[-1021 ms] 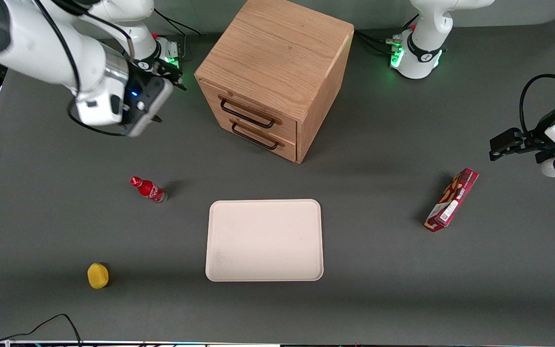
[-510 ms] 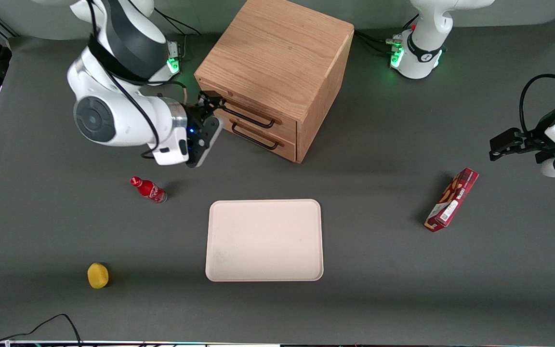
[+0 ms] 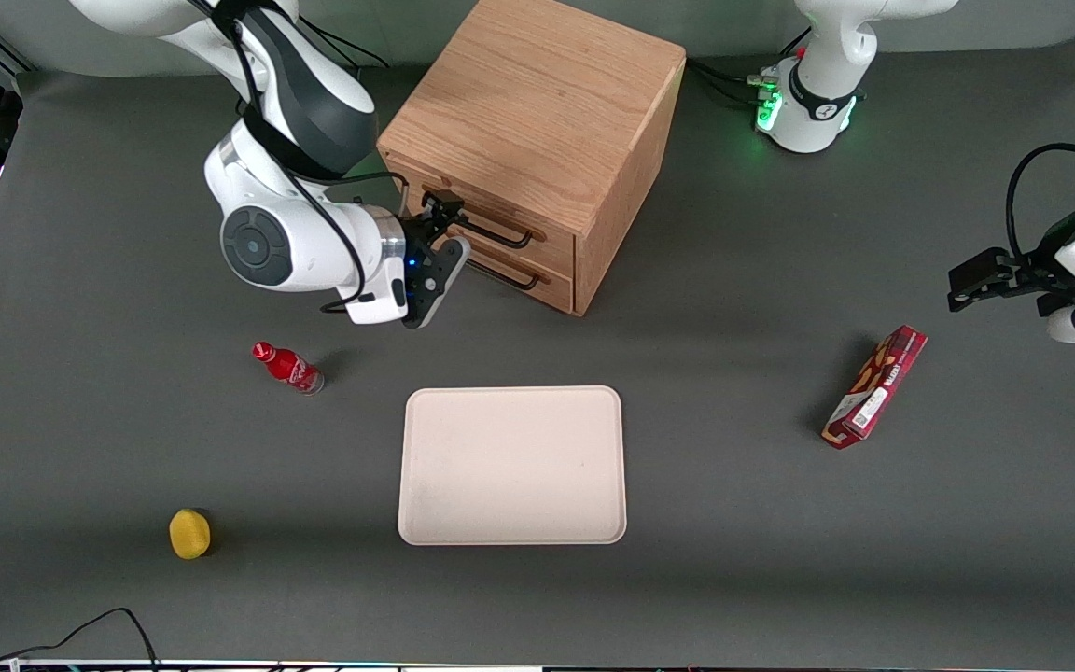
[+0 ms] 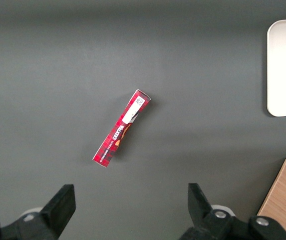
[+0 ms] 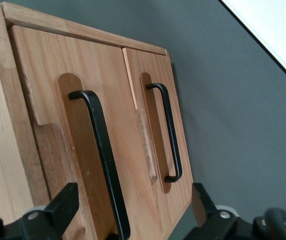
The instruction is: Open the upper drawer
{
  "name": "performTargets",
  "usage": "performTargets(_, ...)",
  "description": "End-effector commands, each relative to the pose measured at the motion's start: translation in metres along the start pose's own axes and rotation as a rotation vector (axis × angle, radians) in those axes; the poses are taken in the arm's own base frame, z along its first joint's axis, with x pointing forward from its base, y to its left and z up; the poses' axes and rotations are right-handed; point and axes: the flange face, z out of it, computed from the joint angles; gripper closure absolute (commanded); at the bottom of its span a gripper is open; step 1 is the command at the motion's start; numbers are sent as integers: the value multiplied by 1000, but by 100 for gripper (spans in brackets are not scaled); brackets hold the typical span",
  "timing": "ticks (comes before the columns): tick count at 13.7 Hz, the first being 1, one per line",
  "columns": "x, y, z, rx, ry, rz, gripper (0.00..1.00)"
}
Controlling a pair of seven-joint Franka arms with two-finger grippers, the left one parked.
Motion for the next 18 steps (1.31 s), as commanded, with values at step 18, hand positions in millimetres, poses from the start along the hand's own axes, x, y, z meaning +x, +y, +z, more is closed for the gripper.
performTargets(18,7,18,42,-72,48,-16,0)
